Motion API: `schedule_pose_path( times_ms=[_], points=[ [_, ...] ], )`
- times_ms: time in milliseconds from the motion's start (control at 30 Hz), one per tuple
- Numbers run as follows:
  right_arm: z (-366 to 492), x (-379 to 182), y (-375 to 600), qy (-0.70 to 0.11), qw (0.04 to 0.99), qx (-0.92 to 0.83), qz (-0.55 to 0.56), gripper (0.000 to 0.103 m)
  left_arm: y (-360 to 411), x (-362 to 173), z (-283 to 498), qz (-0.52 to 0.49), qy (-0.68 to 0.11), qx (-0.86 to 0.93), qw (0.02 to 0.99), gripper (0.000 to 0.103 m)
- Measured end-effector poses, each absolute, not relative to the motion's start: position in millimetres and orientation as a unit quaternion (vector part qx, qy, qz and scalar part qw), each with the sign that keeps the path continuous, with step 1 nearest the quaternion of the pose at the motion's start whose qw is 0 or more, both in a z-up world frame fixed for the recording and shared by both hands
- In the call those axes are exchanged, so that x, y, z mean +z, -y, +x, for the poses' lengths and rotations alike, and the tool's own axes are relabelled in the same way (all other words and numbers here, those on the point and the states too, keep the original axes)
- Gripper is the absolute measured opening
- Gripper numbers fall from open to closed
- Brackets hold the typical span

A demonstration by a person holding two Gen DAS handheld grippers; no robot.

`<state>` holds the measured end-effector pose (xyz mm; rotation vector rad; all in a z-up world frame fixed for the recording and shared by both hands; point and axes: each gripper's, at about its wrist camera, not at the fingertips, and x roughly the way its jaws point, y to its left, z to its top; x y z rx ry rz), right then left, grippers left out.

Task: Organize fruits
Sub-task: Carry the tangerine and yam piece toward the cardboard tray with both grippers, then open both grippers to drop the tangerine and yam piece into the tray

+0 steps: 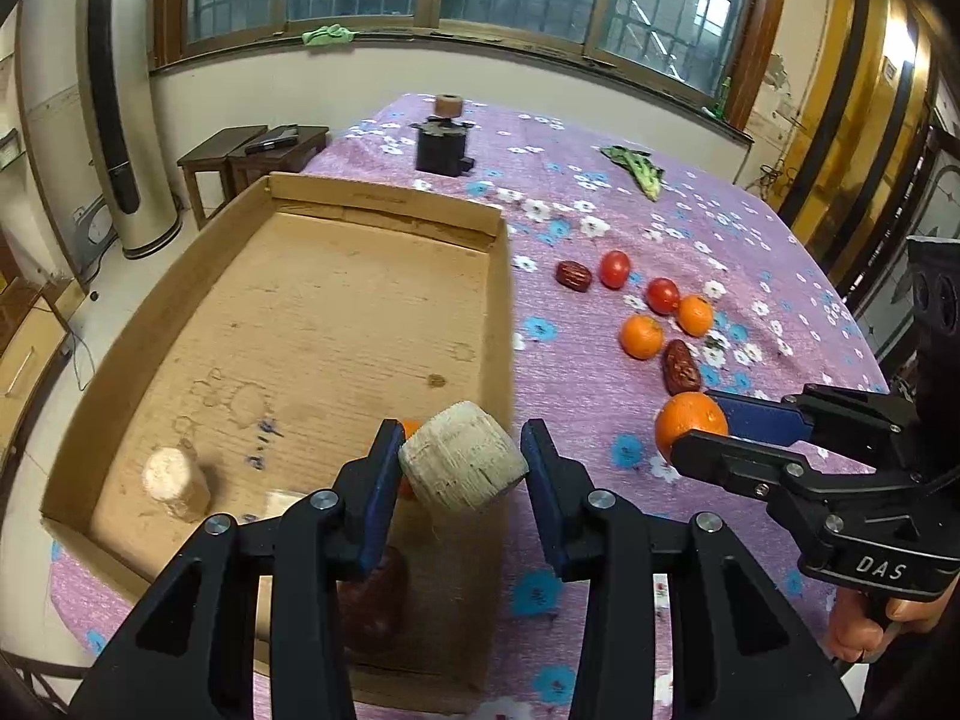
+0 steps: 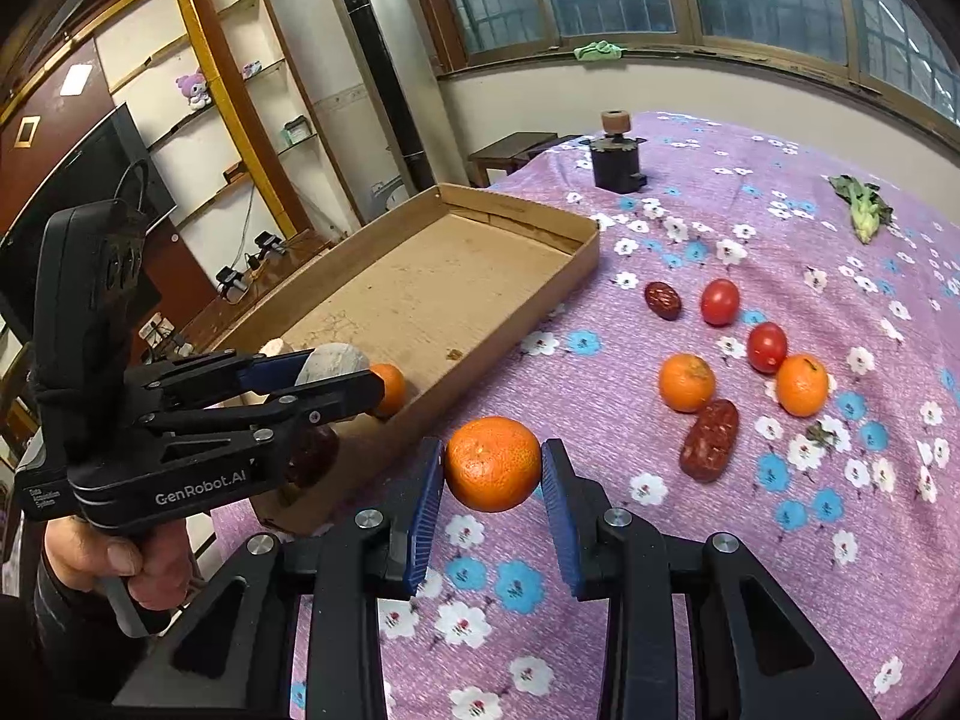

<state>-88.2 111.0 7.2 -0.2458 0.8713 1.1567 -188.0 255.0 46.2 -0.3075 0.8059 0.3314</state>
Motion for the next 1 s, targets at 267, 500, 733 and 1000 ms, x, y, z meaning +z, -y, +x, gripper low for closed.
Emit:
schedule_pose_path(
  times_ms=[267, 500, 733, 1000],
  points=[
    [-93.5, 8.1, -153.8, -0.394, 0.724, 0.553, -0.117, 0.033, -310.4, 46.1, -191.2, -0.179, -0.387, 0.207, 0.881, 0.038],
    [-93.1, -0.7, -215.7, -0.399, 0.707, 0.568, -0.136, 0.033, -347.1, 28.9, -184.1, -0.192, -0.409, 0.242, 0.858, 0.038],
    [-95.1, -23.3, -257.6, -0.408, 0.697, 0.563, -0.174, 0.033, -354.4, 10.0, -178.8, -0.194, -0.439, 0.25, 0.841, 0.038],
    [-98.2, -31.3, -261.2, -0.407, 0.695, 0.561, -0.194, 0.04, -351.4, 13.2, -182.0, -0.188, -0.438, 0.268, 0.837, 0.044]
  ],
)
